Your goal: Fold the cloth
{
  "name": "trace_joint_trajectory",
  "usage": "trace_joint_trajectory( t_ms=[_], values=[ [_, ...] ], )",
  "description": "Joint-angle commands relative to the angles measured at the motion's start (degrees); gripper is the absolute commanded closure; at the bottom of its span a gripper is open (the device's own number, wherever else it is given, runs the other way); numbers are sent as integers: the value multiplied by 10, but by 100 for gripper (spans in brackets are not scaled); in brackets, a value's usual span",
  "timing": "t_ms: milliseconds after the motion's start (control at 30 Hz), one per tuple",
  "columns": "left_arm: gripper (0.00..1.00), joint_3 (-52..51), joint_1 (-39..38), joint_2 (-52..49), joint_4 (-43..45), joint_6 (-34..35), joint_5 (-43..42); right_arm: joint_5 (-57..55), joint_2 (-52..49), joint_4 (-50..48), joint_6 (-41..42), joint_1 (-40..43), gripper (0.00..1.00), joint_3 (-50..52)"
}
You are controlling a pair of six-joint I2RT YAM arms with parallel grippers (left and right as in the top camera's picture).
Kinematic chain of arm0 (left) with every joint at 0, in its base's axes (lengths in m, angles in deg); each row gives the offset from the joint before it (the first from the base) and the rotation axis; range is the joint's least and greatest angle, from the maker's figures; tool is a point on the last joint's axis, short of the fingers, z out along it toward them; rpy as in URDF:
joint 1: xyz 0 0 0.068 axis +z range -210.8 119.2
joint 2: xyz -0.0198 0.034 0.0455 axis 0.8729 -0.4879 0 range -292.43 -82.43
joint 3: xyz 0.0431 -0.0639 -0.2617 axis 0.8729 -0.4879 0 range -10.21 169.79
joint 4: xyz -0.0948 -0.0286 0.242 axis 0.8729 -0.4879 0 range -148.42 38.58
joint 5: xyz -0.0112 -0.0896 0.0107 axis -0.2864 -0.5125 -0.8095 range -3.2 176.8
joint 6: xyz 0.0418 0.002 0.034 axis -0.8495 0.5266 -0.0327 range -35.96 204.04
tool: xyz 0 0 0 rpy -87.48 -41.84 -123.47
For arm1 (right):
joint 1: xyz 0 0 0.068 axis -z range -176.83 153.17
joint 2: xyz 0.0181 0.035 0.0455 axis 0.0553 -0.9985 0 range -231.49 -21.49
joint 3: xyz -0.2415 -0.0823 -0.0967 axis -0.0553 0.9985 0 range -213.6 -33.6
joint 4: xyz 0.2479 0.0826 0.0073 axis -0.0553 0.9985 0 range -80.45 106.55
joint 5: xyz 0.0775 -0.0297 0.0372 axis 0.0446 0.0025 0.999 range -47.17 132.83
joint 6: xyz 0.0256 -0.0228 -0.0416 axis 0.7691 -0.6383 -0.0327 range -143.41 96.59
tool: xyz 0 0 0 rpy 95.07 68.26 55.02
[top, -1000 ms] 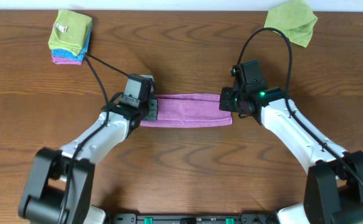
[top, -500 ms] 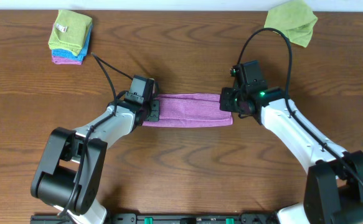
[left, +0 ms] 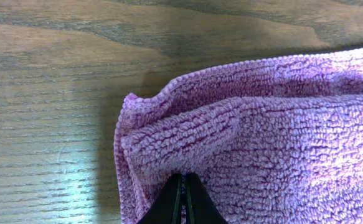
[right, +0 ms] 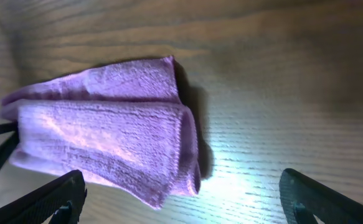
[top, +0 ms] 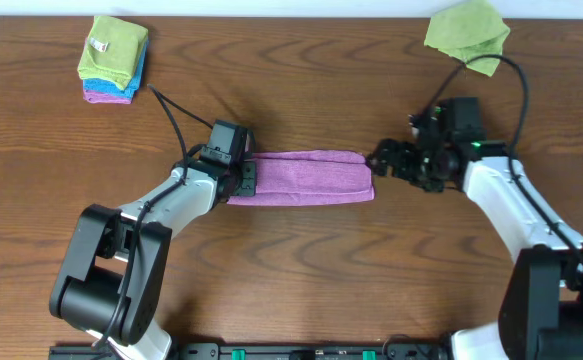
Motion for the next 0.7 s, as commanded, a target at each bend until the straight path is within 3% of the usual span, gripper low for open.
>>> trace_joint_trajectory(
  t_ms=[0, 67, 400, 467, 533, 600, 633, 667],
  values=[
    [94, -15, -1, -27, -18, 12, -33, 103, -29, -22, -20, 9, 1, 28],
    [95, -15, -1, -27, -17, 12, -43, 103, -58, -41, -16, 6, 10, 37],
    [94, -15, -1, -27, -17, 12, -55, 185, -174, -134, 49, -30, 21, 38],
    [94, -15, -1, -26, -16, 14, -62, 185, -180, -146, 54, -47, 27, 38],
    [94, -15, 0, -26, -14, 20, -61, 183, -180, -153, 55, -62, 47, 38],
    [94, -13, 3, -25, -18, 20, -62, 183, -179, -148, 57, -66, 83, 33],
    [94, -11, 6, -23, -23, 21, -63, 183, -179, -143, 57, -63, 94, 29],
    [94, -8, 10, -19, -32, 22, -65, 183, -178, -130, 57, -57, 98, 23]
  ],
)
